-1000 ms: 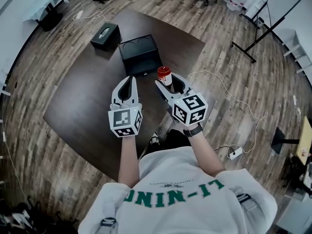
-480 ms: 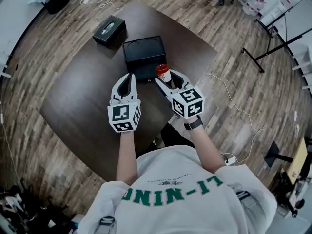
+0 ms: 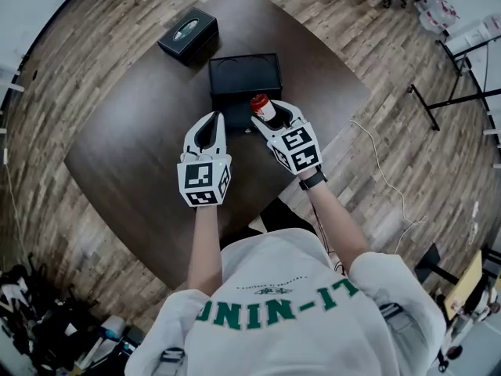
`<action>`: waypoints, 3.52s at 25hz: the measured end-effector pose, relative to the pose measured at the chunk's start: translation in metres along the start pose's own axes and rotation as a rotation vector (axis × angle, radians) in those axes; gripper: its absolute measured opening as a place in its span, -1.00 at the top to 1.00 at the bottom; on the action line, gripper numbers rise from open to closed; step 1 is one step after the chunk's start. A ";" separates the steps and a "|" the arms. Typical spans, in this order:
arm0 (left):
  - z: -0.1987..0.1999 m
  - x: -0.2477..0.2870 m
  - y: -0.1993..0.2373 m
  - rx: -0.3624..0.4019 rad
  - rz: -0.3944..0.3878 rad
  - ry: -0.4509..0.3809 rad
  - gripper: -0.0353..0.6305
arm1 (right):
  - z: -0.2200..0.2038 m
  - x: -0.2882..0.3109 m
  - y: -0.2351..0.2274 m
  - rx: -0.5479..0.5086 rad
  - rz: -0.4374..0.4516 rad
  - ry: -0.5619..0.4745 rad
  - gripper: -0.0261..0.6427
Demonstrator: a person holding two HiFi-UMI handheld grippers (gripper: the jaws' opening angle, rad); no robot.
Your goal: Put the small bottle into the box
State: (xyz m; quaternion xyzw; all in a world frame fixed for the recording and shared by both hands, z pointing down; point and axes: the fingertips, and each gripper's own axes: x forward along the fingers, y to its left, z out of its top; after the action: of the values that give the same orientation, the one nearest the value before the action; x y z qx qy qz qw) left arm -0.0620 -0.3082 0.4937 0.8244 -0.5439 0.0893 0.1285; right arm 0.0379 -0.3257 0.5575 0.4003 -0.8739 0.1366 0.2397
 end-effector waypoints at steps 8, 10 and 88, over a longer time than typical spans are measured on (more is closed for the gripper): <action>-0.016 0.033 0.020 -0.037 0.046 0.043 0.85 | -0.030 0.071 -0.007 -0.165 0.139 0.149 0.23; -0.021 0.038 0.023 -0.049 0.055 0.053 0.85 | -0.044 0.087 -0.007 -0.192 0.181 0.198 0.23; 0.083 -0.079 -0.043 0.024 -0.034 -0.199 0.85 | 0.101 -0.156 0.028 0.108 -0.241 -0.400 0.88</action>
State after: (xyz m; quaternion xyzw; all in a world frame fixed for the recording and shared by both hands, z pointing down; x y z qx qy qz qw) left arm -0.0532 -0.2484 0.3870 0.8399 -0.5387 0.0112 0.0653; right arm 0.0734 -0.2525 0.3880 0.5332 -0.8412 0.0715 0.0548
